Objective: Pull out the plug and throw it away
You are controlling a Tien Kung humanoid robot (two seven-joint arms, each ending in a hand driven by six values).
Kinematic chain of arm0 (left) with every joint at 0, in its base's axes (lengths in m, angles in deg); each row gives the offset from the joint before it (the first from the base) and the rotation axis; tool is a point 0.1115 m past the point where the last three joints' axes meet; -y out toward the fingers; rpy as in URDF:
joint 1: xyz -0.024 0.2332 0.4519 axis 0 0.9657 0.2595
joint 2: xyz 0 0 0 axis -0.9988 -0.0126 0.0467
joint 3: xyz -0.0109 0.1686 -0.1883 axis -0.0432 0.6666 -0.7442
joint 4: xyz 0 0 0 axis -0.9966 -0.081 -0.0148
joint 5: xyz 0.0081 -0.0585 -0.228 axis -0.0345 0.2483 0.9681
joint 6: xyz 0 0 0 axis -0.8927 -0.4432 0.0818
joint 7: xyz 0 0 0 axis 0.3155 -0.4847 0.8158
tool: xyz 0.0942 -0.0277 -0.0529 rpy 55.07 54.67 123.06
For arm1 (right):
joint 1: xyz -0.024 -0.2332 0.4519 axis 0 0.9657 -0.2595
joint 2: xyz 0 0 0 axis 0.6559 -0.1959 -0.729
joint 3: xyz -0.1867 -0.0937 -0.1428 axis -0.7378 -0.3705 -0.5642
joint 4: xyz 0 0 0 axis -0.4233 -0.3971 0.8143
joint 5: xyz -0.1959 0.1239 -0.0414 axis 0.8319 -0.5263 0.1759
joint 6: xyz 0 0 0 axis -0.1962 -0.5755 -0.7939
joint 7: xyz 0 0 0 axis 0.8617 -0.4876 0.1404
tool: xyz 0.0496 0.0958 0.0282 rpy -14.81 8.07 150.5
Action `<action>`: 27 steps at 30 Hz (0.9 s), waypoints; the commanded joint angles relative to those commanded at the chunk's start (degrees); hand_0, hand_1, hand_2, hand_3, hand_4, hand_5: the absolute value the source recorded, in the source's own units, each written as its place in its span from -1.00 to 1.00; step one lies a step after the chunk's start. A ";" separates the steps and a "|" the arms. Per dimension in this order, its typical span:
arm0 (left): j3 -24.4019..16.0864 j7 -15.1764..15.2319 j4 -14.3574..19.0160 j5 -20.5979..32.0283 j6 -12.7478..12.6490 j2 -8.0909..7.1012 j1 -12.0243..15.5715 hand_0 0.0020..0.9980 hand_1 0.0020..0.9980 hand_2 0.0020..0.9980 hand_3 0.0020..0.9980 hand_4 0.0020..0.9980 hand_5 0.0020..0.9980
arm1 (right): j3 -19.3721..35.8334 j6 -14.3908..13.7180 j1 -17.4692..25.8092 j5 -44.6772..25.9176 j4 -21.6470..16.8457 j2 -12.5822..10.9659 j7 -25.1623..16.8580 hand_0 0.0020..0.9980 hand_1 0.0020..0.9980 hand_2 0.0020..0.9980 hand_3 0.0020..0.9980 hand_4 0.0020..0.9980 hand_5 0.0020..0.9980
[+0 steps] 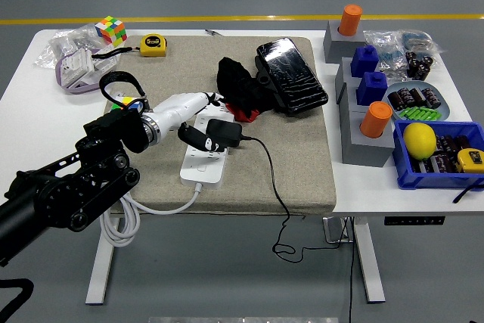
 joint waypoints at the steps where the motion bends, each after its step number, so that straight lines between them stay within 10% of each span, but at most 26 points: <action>1: 0.74 0.07 -0.66 0.36 -0.23 0.38 -0.62 0.48 0.62 0.69 0.71 1.00 -0.47 | -0.07 -0.01 -0.01 -0.06 -0.01 0.01 -0.01 0.08 0.24 0.35 0.17 0.96 0.05; 16: 4.89 -0.78 -5.33 1.19 -0.58 2.43 -4.31 0.22 0.45 0.46 0.56 1.00 -0.47 | -0.33 0.03 0.01 -0.26 0.07 -0.03 -0.01 0.08 0.24 0.35 0.18 0.96 0.05; 17: 5.04 -0.71 -5.52 1.40 -0.72 2.48 -4.41 0.09 0.31 0.17 0.27 0.75 -0.80 | -0.32 0.02 0.02 -0.26 0.07 -0.03 -0.01 0.08 0.24 0.34 0.18 0.96 0.05; 27: 7.52 1.47 -7.11 4.02 -2.55 2.69 -5.51 -0.10 0.10 0.05 0.12 0.60 -1.00 | -0.55 -0.05 -0.01 -0.42 0.01 -0.07 -0.05 0.08 0.24 0.35 0.18 0.96 0.05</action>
